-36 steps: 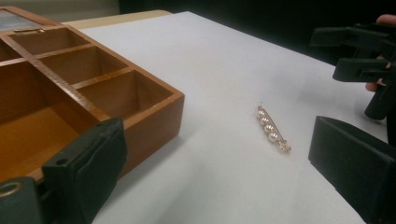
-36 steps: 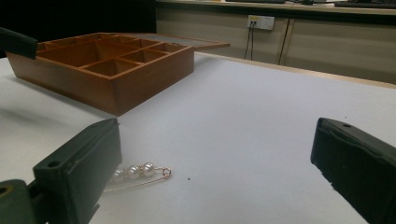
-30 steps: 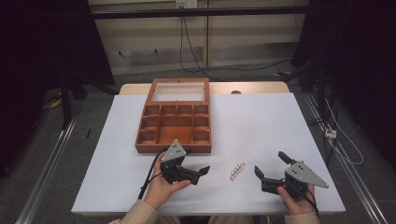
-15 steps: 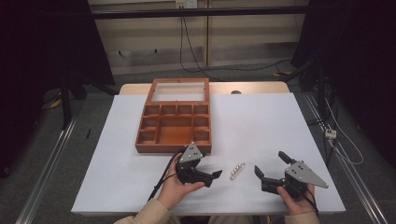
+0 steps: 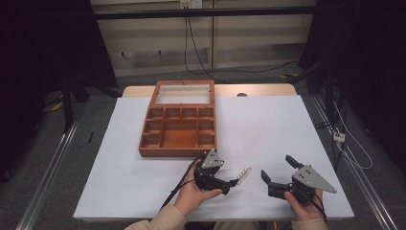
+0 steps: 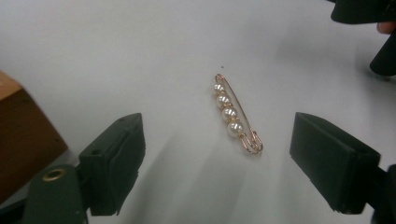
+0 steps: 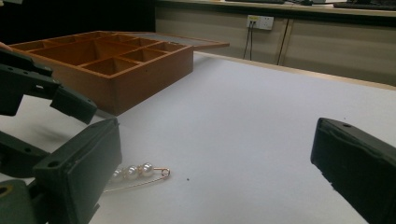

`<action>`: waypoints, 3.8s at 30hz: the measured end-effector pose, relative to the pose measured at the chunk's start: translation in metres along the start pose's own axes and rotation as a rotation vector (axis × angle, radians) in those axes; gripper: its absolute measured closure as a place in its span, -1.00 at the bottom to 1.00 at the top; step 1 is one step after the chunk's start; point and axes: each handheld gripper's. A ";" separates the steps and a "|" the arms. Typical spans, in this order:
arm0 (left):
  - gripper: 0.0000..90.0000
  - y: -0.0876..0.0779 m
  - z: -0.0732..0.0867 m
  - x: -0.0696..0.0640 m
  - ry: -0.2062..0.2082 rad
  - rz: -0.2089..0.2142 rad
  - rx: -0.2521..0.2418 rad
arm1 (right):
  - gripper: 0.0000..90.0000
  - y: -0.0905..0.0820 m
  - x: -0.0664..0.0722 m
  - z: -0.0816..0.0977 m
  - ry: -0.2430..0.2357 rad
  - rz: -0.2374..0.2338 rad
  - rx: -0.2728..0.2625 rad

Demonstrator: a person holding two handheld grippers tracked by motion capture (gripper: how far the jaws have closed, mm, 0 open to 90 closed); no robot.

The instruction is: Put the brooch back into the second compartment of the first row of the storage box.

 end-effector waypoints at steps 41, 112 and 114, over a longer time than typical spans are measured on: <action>0.77 0.023 -0.002 -0.011 0.016 0.091 0.137 | -0.97 -0.001 -0.002 0.002 0.001 0.004 0.005; 0.77 -0.043 -0.037 0.030 -0.138 0.065 0.057 | -0.97 0.000 0.000 0.000 -0.001 -0.003 -0.005; 0.77 -0.045 -0.039 0.032 -0.140 0.065 0.054 | -0.97 0.000 0.000 0.000 -0.002 -0.006 -0.006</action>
Point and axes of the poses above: each handheld gripper's, and its own axes: y roughly forward along the jaws, z roughly out of its underside, x roughly to its left, and after that the axes turned 12 degrees about -x, right-handed
